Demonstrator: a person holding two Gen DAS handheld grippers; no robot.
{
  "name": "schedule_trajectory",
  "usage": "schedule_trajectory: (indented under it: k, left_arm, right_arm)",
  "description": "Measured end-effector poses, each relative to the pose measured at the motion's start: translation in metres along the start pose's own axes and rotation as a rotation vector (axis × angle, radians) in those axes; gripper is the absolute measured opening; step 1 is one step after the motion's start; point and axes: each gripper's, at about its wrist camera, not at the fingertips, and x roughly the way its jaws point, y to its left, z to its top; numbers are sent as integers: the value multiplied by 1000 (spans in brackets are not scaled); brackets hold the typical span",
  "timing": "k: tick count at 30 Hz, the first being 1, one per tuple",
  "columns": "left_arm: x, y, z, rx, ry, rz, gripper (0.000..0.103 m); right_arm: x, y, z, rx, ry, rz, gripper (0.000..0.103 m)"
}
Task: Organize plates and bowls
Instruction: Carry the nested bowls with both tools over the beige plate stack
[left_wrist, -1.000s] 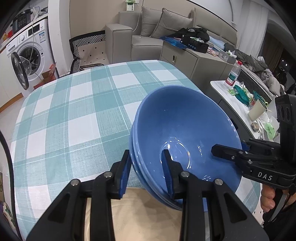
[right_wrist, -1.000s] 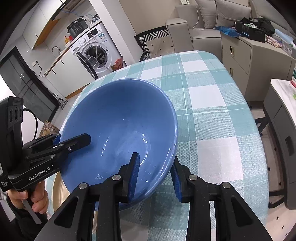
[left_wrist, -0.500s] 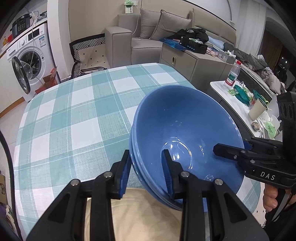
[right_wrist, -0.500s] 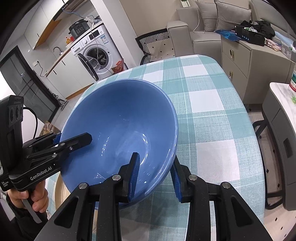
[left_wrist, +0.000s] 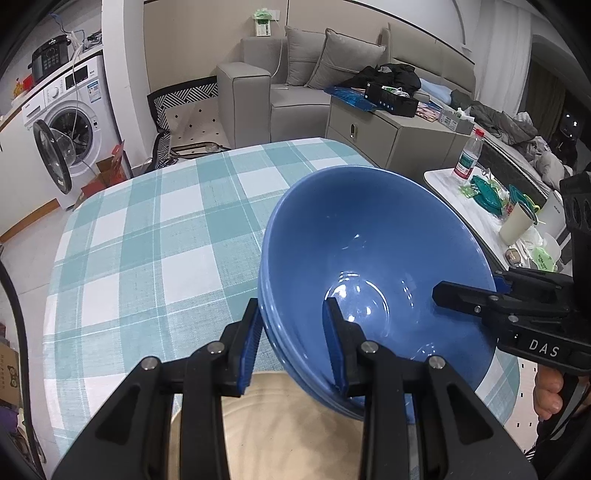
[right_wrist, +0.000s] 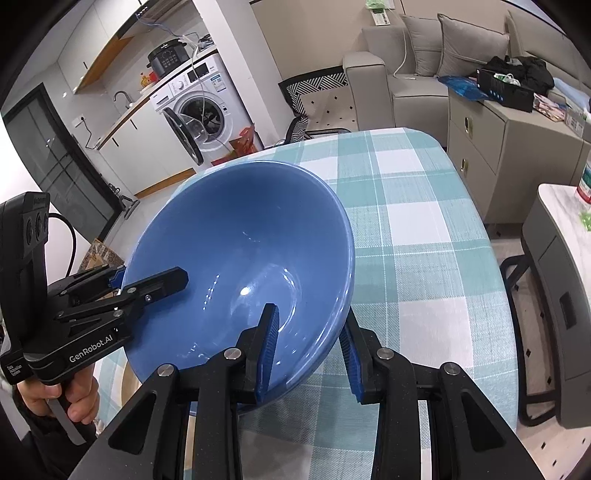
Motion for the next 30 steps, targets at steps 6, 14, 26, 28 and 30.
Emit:
schedule_trajectory:
  k: [6, 14, 26, 28, 30]
  left_arm:
    - [-10, 2, -3, -3, -8, 15, 32]
    - [-23, 6, -9, -12, -18, 36, 32]
    - [-53, 20, -27, -36, -48, 86, 32]
    - [-57, 23, -31, -43, -50, 95, 32]
    - [-61, 26, -35, -52, -51, 102, 32]
  right_arm:
    - [-5, 10, 1, -20, 2, 2, 34]
    - [-13, 24, -1, -50, -3, 11, 34]
    - [-24, 56, -8, -118, -9, 39, 34]
    - [-24, 63, -9, -131, -4, 44, 34]
    - [-25, 68, -11, -139, -2, 54, 34]
